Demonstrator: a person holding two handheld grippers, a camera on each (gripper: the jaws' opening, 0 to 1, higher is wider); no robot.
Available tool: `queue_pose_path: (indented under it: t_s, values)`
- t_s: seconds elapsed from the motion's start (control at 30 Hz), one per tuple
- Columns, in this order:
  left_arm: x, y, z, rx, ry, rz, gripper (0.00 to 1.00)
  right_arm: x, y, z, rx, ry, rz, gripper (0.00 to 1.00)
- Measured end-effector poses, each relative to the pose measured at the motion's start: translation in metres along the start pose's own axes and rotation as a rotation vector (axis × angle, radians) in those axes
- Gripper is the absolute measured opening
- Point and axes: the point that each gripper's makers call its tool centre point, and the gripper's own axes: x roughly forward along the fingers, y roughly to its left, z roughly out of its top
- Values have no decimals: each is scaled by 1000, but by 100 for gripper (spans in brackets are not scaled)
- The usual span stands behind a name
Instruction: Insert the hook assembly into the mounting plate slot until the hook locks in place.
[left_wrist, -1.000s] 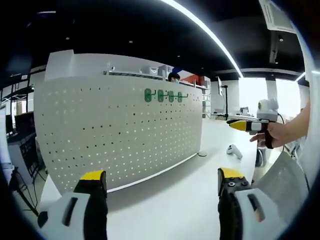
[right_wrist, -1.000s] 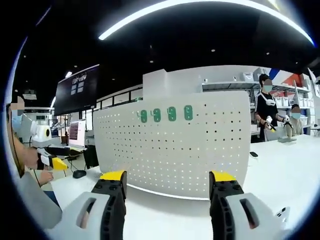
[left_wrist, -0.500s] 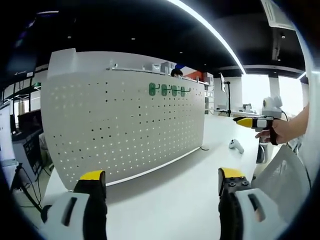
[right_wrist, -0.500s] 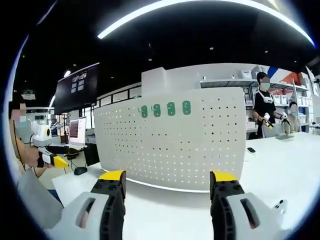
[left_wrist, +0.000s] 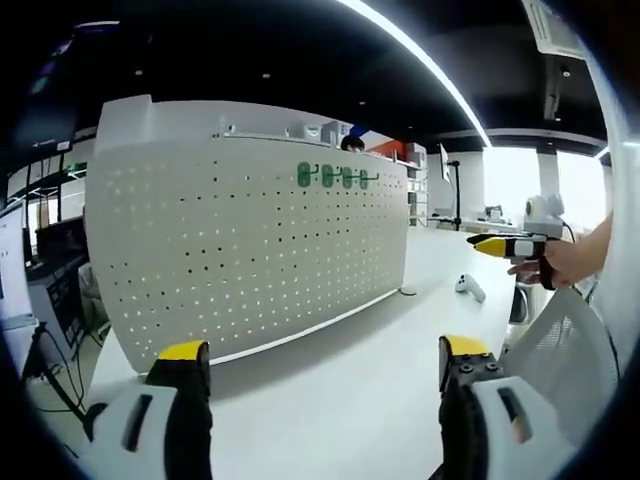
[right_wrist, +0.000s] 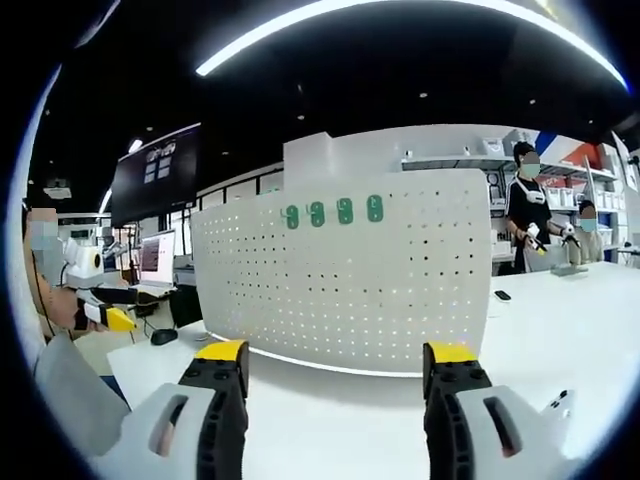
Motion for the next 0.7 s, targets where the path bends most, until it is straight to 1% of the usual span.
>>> queue_pose_path:
  t_s: [0.27,0.7]
  values:
    - [-2,0,0,-5,1,3,98,-1,4,-2,8,1,2,70]
    - [1,-2,-1,-4,3,-6,98,-4,1,-4,11,5,-6,69]
